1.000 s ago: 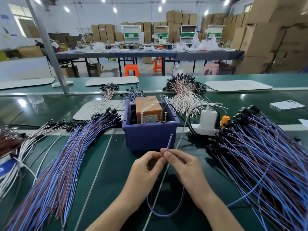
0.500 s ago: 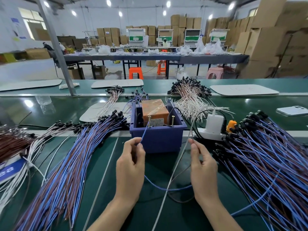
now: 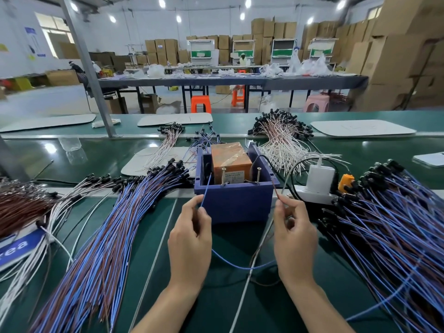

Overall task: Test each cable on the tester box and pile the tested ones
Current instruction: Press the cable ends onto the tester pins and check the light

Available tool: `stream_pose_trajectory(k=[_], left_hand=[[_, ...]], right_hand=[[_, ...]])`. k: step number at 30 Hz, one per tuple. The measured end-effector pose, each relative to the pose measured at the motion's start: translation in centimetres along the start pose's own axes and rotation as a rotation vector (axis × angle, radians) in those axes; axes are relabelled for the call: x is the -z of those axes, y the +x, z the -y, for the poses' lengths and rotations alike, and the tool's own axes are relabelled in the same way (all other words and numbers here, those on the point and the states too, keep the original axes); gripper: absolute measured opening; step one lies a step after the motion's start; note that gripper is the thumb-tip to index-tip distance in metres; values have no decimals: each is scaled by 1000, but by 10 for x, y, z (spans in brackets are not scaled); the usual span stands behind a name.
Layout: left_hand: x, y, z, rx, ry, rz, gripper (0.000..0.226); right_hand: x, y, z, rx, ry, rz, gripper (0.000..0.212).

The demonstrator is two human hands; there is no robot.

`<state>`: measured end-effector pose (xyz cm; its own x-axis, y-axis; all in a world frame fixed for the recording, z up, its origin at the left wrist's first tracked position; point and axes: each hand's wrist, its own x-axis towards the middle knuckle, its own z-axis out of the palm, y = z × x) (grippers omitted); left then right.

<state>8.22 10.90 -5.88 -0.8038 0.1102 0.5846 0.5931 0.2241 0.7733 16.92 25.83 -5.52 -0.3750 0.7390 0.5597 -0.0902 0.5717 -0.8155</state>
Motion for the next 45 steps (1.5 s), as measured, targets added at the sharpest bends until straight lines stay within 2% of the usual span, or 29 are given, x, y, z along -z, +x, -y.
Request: stream_pose_trajectory(k=[7,15,21,26,30,33,37,42,45], left_hand=[[0,-2,-1,0,30,17,27],[1,-3,-7,-57,67,45,27],[1,-4,-10,-68,82,58,27],[1,-4,-10,-61,65,58,27],[1,-4,-9,-66,78,64,26],[1,-4,-8,-56,68,63,26],[1,-4,-5,-23,36,43,23],[2,-2,-3,59,-82,25,25],[3,-1,-2,99,-97,24,27]], right_hand=[[0,0,1,22,-9,1,34],[1,0,1,13,-35,36,25],[-2,1,1,10,-34,33,37],[-3,3,3,39,-108,28,19],[-2,3,4,50,-109,40,20],[-3,2,4,38,-103,44,28],[-1,1,2,-1,-80,39,15],[9,-3,8,2,-24,39,24],[16,-5,11,-13,12,65,21]])
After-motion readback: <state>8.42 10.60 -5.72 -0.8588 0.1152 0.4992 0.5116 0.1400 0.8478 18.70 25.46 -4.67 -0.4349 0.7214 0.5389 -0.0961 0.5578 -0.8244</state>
